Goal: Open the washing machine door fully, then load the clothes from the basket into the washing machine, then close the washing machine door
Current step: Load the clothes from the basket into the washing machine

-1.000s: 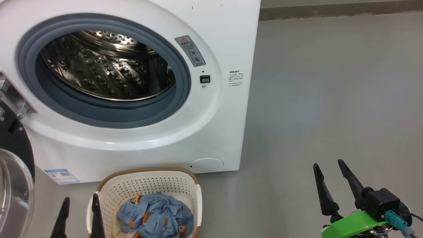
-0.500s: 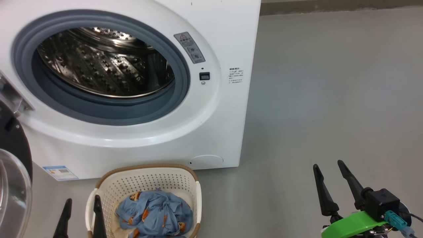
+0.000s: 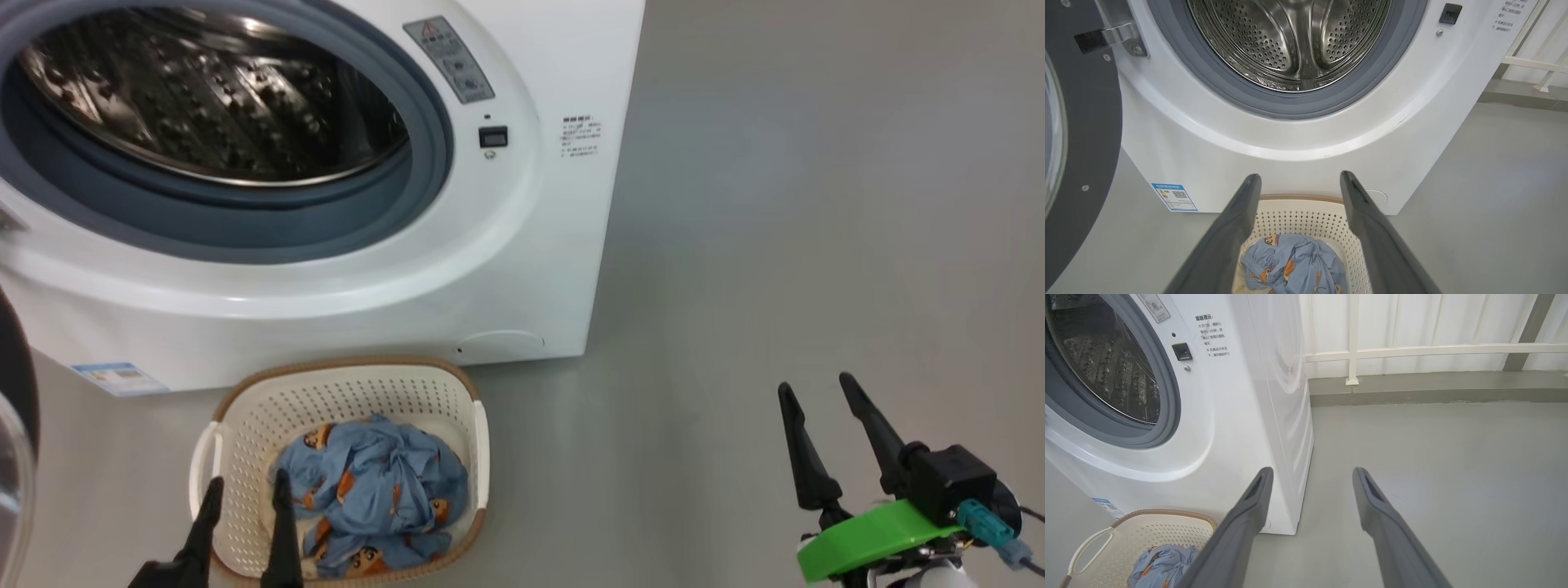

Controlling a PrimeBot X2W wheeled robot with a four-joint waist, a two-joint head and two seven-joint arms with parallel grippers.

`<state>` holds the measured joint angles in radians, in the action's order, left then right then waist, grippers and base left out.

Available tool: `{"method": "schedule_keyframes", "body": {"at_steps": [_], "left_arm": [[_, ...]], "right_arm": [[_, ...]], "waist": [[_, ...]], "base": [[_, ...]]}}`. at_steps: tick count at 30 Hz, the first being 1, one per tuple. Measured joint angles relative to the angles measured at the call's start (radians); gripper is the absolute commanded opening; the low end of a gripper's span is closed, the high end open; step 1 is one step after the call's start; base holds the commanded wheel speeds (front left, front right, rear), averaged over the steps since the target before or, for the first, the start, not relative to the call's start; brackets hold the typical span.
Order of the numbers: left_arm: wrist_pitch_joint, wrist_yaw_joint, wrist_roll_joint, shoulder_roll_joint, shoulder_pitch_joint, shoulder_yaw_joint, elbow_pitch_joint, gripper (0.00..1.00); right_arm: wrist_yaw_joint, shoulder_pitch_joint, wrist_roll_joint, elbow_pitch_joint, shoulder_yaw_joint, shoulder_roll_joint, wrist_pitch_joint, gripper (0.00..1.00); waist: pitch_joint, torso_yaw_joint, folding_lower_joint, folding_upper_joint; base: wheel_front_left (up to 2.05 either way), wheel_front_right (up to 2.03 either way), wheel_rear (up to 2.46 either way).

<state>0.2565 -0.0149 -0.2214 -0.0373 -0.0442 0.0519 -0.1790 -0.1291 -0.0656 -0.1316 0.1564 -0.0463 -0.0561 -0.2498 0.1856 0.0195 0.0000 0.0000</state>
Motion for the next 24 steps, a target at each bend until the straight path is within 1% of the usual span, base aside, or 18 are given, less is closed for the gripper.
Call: {"method": "schedule_keyframes", "body": {"at_steps": [4,6,11,13,16,20,24], "left_arm": [[0.000,-0.008,-0.001,0.000,0.049,0.019,-0.040,1.00],[0.000,-0.012,-0.002,0.000,0.101,0.029,-0.068,1.00],[0.000,-0.043,-0.012,0.002,0.181,0.032,-0.143,1.00],[0.000,-0.052,-0.012,0.002,0.211,0.027,-0.184,1.00],[0.000,-0.053,-0.011,0.002,0.246,0.014,-0.225,1.00],[0.000,-0.072,-0.010,0.001,0.310,-0.015,-0.284,1.00],[0.000,-0.088,-0.007,-0.021,0.363,-0.026,-0.358,1.00]], "right_arm": [[0.000,-0.031,-0.004,-0.005,0.000,-0.011,0.000,1.00],[0.000,-0.051,-0.006,-0.012,-0.001,-0.020,0.000,1.00],[0.000,-0.086,-0.011,-0.022,-0.002,-0.035,0.000,1.00],[0.000,-0.098,-0.024,-0.027,-0.002,-0.036,0.000,1.00],[0.000,-0.108,-0.035,-0.035,-0.002,-0.036,0.000,1.00],[0.000,-0.126,-0.039,-0.043,-0.003,-0.037,0.000,1.00],[0.000,-0.141,-0.048,-0.050,-0.002,-0.037,0.000,1.00]], "waist": [[0.051,-0.007,0.0000,0.0000],[0.094,-0.014,0.0000,0.0000],[0.169,-0.029,0.0000,0.0000],[0.199,-0.037,0.0000,0.0000],[0.230,-0.046,0.0000,0.0000],[0.289,-0.068,0.0000,0.0000],[0.347,-0.093,0.0000,0.0000]], "base": [[0.00,0.00,0.00],[0.00,0.00,0.00],[0.00,0.00,0.00],[0.00,0.00,0.00],[0.00,0.00,0.00],[0.00,0.00,0.00],[0.00,0.00,0.00]]}}
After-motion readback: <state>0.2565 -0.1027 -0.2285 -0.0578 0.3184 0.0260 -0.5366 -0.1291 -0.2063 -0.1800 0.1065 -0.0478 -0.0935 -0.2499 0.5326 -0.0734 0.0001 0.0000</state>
